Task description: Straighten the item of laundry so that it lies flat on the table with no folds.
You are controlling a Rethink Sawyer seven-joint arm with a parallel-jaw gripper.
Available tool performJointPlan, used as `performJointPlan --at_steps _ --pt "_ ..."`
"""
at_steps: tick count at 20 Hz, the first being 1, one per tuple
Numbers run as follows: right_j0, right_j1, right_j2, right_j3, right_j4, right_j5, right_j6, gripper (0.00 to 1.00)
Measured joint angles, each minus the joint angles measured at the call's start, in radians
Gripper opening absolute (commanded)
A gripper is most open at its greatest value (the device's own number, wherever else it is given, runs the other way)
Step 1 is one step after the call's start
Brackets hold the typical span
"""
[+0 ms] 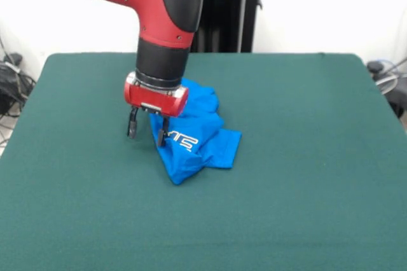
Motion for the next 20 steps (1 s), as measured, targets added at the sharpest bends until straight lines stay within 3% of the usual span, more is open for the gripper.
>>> performJointPlan --at_steps 5,6,16,20 --pt "0.001 -0.010 -0.001 0.009 0.025 0.000 0.000 1.00" --pt "0.001 -0.012 -0.001 0.011 0.030 0.000 0.000 0.00" --pt "-0.068 -0.036 0.029 0.012 -0.008 0.063 0.000 0.00" --pt "-0.134 -0.048 0.032 0.012 -0.036 0.073 0.000 0.00"
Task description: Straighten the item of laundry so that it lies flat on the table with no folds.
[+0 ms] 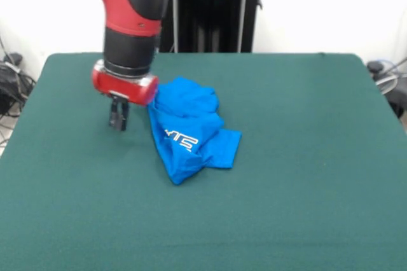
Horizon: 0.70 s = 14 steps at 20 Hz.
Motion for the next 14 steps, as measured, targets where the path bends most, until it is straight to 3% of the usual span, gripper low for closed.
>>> performJointPlan --at_steps 7,14 --pt "-0.068 0.001 -0.011 0.000 -0.033 0.000 0.000 0.00" --pt "-0.030 0.017 -0.017 0.000 -0.032 0.000 0.000 0.00"
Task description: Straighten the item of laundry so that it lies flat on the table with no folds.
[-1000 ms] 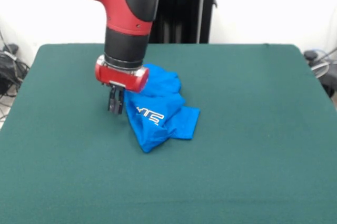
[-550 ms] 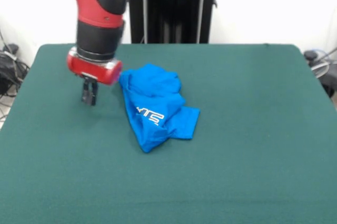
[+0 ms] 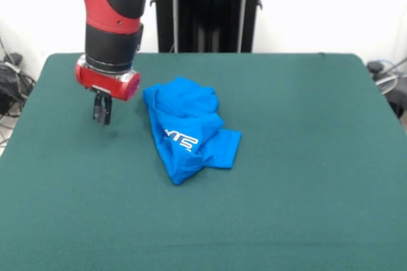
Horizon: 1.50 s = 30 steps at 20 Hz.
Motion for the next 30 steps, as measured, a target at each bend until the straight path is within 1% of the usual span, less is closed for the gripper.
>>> performJointPlan --at_steps 3,6,12,13,16,20,22,23,28,29,30 --pt "0.025 0.003 -0.001 0.000 0.006 0.000 0.000 0.00" --pt "0.068 0.009 -0.002 0.000 0.028 0.000 0.000 0.00" --pt "0.141 0.031 -0.007 0.000 0.082 0.000 0.000 0.00" --pt "0.163 0.038 -0.013 0.000 0.102 0.000 0.000 0.00" --pt "0.183 0.043 -0.024 0.000 0.123 0.000 0.000 0.00" --pt "0.244 0.051 -0.065 -0.004 0.186 0.000 0.000 0.00" --pt "0.260 0.054 -0.075 -0.009 0.203 0.000 0.000 0.00" --pt "0.292 0.064 -0.096 -0.021 0.236 0.000 0.000 0.00" --pt "0.359 0.096 -0.136 -0.051 0.304 0.005 0.000 0.00" --pt "0.396 0.116 -0.157 -0.070 0.343 0.015 0.000 0.00" --pt "0.411 0.124 -0.165 -0.078 0.358 0.020 0.000 0.00"
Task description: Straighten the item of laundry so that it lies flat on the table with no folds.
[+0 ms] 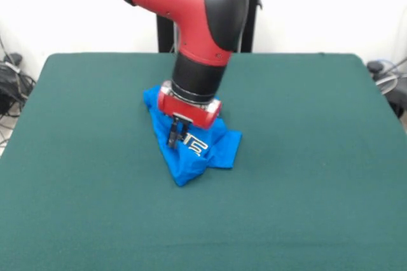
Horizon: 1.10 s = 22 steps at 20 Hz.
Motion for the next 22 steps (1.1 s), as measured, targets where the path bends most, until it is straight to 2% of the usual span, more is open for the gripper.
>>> performJointPlan --at_steps 11,22 --pt "0.161 0.096 -0.135 -0.096 0.230 0.095 0.000 0.00" --pt "0.219 0.146 -0.203 -0.131 0.332 0.129 0.000 0.00"
